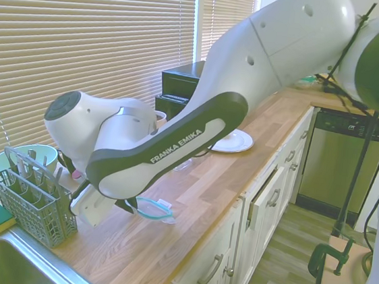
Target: Cover the lid of the food container
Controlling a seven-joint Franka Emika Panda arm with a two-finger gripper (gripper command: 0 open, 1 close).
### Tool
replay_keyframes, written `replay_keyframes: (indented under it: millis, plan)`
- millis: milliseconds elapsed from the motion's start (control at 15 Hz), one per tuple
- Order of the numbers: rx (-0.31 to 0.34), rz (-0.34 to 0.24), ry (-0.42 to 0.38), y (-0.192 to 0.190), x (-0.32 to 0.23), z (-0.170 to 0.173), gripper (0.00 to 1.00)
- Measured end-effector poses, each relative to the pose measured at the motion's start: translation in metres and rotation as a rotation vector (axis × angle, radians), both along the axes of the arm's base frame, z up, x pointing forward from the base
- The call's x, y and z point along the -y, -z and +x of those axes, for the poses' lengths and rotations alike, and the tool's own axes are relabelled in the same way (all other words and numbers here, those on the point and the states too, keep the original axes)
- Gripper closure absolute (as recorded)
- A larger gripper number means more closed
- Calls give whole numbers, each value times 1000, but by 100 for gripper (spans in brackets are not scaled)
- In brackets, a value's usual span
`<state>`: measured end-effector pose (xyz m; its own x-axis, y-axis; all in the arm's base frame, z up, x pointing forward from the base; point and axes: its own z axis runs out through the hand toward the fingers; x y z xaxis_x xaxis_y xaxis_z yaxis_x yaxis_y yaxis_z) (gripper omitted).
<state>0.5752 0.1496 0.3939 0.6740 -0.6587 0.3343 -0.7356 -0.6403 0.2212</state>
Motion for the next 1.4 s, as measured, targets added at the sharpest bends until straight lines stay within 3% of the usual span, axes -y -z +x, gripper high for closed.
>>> replay_keyframes:
  millis: [733,1067,1400]
  plan:
    - [61,130,-10,-89,47,-17,100]
    - [80,141,12,-101,63,-16,100]
    - [113,174,56,-130,118,-3,100]
